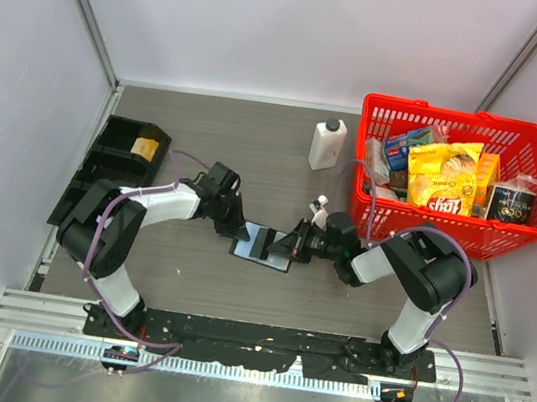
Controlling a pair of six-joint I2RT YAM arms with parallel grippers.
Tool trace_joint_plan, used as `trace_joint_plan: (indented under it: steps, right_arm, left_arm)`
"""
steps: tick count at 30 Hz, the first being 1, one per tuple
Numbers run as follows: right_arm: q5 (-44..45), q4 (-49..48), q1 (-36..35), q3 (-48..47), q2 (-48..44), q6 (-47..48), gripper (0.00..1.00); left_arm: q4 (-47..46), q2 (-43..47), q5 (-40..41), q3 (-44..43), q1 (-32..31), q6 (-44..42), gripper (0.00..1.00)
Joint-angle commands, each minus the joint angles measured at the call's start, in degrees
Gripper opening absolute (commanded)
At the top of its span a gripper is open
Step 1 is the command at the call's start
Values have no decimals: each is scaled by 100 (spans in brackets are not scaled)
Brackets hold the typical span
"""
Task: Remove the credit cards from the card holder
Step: Remove the credit card from the card holder.
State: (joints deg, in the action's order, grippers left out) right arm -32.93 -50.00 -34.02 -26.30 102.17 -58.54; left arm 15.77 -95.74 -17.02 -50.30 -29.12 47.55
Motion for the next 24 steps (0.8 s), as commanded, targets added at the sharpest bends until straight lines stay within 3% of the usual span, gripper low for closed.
trace_joint_plan:
  steps: [1, 10, 15, 18, 24]
  right_arm:
    - [58, 174, 106, 82, -451, 80, 1]
    - [637, 2219, 115, -111, -1523, 861, 1]
    - [823, 2802, 124, -120, -1911, 1038, 1]
    - [867, 2969, 124, -94, -2121, 1134, 1]
    - [893, 3689, 89, -470, -2763, 2073, 1]
  left_arm:
    - [313, -59, 278, 100, 47, -176, 0]
    - [111, 380, 339, 82, 47, -193, 0]
    - [-56, 670, 383, 91, 39, -246, 4]
    - [-100, 925, 383, 65, 21, -299, 19]
    - [215, 1576, 287, -233, -23, -176, 73]
